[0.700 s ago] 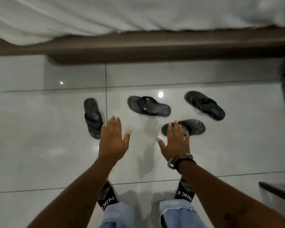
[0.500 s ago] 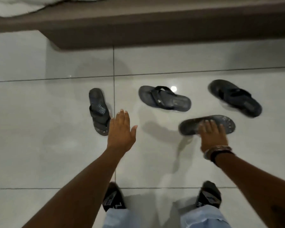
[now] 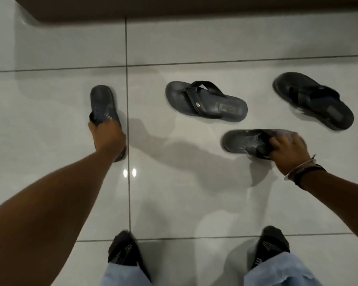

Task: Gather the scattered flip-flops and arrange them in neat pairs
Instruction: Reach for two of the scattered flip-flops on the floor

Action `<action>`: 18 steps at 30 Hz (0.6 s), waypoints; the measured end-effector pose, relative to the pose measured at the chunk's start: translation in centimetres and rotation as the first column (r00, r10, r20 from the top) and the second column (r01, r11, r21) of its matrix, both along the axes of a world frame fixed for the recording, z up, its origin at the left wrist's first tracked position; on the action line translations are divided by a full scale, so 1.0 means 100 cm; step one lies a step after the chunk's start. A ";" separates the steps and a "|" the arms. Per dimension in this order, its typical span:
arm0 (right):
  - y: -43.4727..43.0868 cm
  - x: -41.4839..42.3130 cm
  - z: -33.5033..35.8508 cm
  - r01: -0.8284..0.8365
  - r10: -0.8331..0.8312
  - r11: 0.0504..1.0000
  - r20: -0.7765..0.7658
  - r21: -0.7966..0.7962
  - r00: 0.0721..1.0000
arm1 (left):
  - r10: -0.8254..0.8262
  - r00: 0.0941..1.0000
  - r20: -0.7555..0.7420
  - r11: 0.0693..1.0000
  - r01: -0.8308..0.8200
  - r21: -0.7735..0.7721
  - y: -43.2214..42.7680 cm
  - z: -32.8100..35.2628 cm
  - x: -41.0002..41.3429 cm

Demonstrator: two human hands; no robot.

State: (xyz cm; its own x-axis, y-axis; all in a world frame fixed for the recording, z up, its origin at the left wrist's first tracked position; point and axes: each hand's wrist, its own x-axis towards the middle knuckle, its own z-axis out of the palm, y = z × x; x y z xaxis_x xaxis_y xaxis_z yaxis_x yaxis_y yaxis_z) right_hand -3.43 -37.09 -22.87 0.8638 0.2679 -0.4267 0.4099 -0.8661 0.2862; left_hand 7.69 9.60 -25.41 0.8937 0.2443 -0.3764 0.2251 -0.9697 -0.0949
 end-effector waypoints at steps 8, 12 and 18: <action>0.189 -0.017 0.007 0.286 -0.164 0.921 -0.407 0.262 0.899 | -0.065 0.996 -0.067 0.978 0.050 -0.204 -0.057 0.021 -0.085; 0.262 -0.014 -0.008 0.397 -0.243 0.873 -0.454 0.282 0.857 | 0.093 0.989 -0.113 0.905 -0.131 -0.404 -0.082 0.025 -0.135; 0.269 -0.018 -0.013 0.470 -0.349 0.829 -0.376 0.305 0.859 | 0.042 0.985 -0.166 0.918 -0.104 -0.383 -0.084 0.023 -0.139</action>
State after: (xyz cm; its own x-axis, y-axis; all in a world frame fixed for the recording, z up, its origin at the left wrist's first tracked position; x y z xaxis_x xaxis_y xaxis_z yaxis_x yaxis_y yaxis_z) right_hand -5.23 -10.21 -24.15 0.7802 0.1077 -0.6162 0.0039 -0.9859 -0.1674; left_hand -6.23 1.18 -23.13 0.8036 0.1133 -0.5843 0.3092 -0.9183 0.2473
